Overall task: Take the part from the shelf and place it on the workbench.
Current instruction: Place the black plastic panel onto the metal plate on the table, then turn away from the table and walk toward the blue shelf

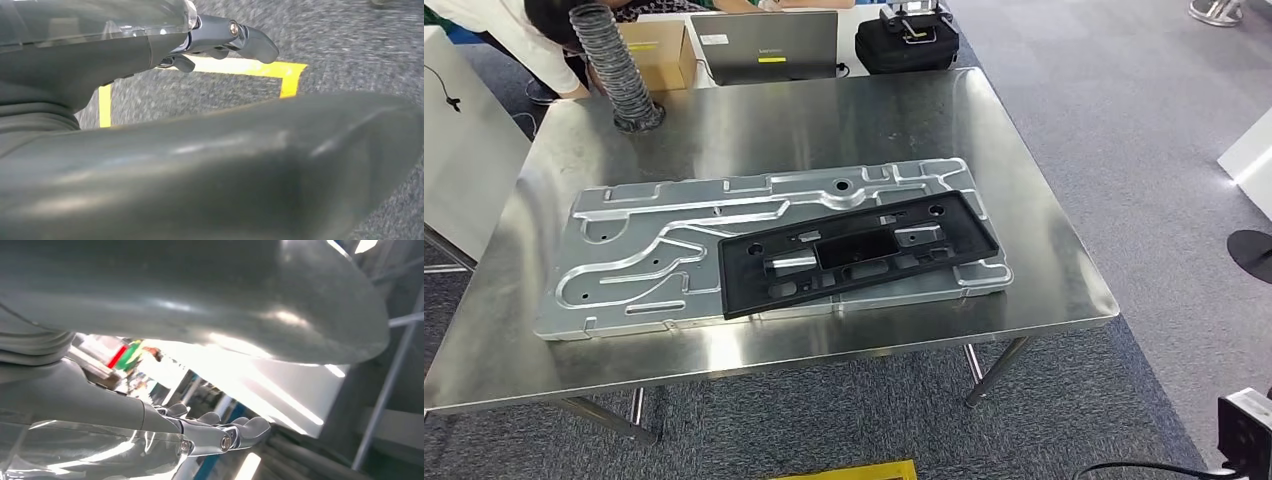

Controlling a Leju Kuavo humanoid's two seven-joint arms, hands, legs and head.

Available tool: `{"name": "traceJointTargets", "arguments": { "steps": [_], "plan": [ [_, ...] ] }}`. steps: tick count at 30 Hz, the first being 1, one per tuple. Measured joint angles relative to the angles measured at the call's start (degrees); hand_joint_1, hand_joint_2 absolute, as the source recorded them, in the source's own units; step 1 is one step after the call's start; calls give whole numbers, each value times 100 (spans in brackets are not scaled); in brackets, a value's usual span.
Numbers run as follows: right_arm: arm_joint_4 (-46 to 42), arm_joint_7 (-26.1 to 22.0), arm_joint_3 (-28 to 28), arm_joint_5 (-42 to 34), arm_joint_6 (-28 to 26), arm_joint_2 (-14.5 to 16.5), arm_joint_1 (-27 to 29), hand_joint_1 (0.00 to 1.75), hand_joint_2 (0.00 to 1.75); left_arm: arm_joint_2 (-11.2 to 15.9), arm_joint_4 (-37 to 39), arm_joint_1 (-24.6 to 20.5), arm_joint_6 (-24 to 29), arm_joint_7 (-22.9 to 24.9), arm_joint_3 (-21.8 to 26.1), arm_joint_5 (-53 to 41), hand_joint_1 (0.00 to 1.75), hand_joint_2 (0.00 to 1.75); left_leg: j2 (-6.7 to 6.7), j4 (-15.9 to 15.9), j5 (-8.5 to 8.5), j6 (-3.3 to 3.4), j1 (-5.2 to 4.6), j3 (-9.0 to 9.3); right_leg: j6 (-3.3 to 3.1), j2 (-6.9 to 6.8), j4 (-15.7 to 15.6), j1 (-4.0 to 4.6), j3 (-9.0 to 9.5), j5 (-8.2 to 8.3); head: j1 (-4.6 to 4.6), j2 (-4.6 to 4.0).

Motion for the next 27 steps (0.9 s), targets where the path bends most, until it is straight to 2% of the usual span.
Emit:
{"name": "traceJointTargets", "arguments": {
  "steps": [2,3,4,5,7,8,9,10,11,12,13,14,15,17,18,19,20,21,22,23,24,25,26,27],
  "plan": [
    [79,-1,-158,12,1,105,94,0,0,2,0,4,-5,-37,2,-53,0,0,6,-9,75,77,-17,-23,80,15,-2,-20,-11,43,0,0],
    [145,-1,-224,37,1,151,117,0,0,3,0,2,-8,-48,5,-77,0,0,17,-24,123,118,-18,-42,115,28,32,-32,-33,-2,1,0],
    [228,-1,-283,71,2,190,125,0,0,6,0,-3,-13,-60,10,-98,0,0,31,-41,177,159,-12,-75,143,40,144,-45,-80,-136,1,0],
    [323,-1,-337,107,2,223,127,0,0,10,0,-12,-21,-71,16,-120,0,0,47,-53,234,194,-6,-123,165,51,371,-56,-162,-362,2,0],
    [526,-2,-424,160,2,278,134,0,0,18,0,-22,-44,-91,34,-159,0,0,62,-47,327,226,-23,-252,196,53,1069,-68,-362,-903,2,0],
    [639,-1,-463,177,2,302,139,0,0,21,0,-21,-57,-96,43,-183,0,0,65,-41,375,228,-31,-321,207,53,1377,-71,-417,-1064,2,0],
    [760,-1,-504,185,2,325,147,0,0,22,0,-18,-69,-97,51,-207,0,0,66,-31,418,224,-37,-391,213,52,1527,-72,-391,-1105,2,0],
    [898,-1,-546,187,2,345,155,0,0,22,0,-15,-80,-95,57,-231,0,0,66,-16,461,215,-40,-460,211,52,1460,-71,-255,-1028,2,0],
    [1043,-1,-585,188,2,362,163,0,0,22,0,-13,-88,-90,64,-255,0,0,65,2,498,202,-40,-526,201,52,1195,-71,-20,-887,2,0],
    [1189,-1,-623,191,2,376,168,0,0,21,0,-13,-92,-81,72,-275,0,0,64,26,533,185,-39,-581,181,53,786,-70,282,-775,1,0],
    [1336,-1,-657,202,2,384,166,0,0,20,0,-14,-91,-70,81,-296,0,0,62,49,566,161,-44,-629,156,54,372,-57,561,-715,1,0],
    [1472,-1,-692,220,2,391,168,0,0,20,0,-15,-88,-56,90,-317,0,0,61,61,598,132,-47,-654,125,56,77,-41,747,-692,1,0],
    [1595,-1,-729,238,2,397,172,0,0,19,0,-16,-85,-43,99,-335,0,0,60,66,633,98,-47,-668,94,57,-99,-22,842,-707,0,0],
    [1852,-2,-801,273,2,406,182,0,0,20,0,-11,-85,-19,116,-373,0,0,57,48,708,26,-46,-677,21,57,-151,-3,819,-654,1,0],
    [2013,-2,-826,292,3,407,179,0,0,21,0,-8,-86,-9,127,-389,0,0,53,68,686,-7,-39,-700,-18,49,-171,-11,789,-609,-1,0],
    [2208,-2,-844,327,4,406,174,0,0,21,0,-3,-90,3,138,-409,0,0,50,148,572,-36,-33,-737,-63,40,-185,-24,744,-551,-1,0],
    [2437,-2,-861,374,5,403,169,0,0,20,0,2,-94,16,146,-430,0,0,47,333,354,-61,-26,-799,-99,29,-201,-38,686,-488,-1,0],
    [2711,-3,-881,441,7,396,161,0,0,17,0,2,-100,27,151,-448,0,0,48,625,56,-82,-10,-879,-124,19,-202,-38,618,-430,-2,0],
    [3013,-3,-911,516,8,378,148,0,0,13,0,3,-105,36,154,-467,0,0,49,981,-231,-103,-3,-955,-139,15,-198,-35,543,-375,-2,0],
    [3359,-3,-954,597,9,350,129,0,0,10,0,2,-108,43,158,-483,0,0,51,1321,-421,-120,4,-1006,-139,11,-189,-31,464,-316,-2,0],
    [3710,-3,-999,668,8,318,106,0,0,8,0,2,-108,48,163,-496,0,0,51,1549,-474,-133,6,-998,-134,7,-175,-28,383,-261,-2,0],
    [4043,-2,-1043,726,7,279,86,0,0,8,0,1,-108,56,169,-506,0,0,51,1606,-394,-137,8,-910,-125,2,-155,-27,298,-210,-2,0],
    [4336,-2,-1081,767,5,248,71,0,0,8,0,1,-108,64,175,-515,0,0,51,1488,-239,-132,9,-746,-114,-1,-129,-26,215,-165,-2,0],
    [4568,-2,-1112,791,4,223,59,0,0,8,0,0,-108,70,181,-522,0,0,51,1211,-83,-118,9,-508,-100,-4,-101,-25,137,-125,-2,0]
  ]
}}
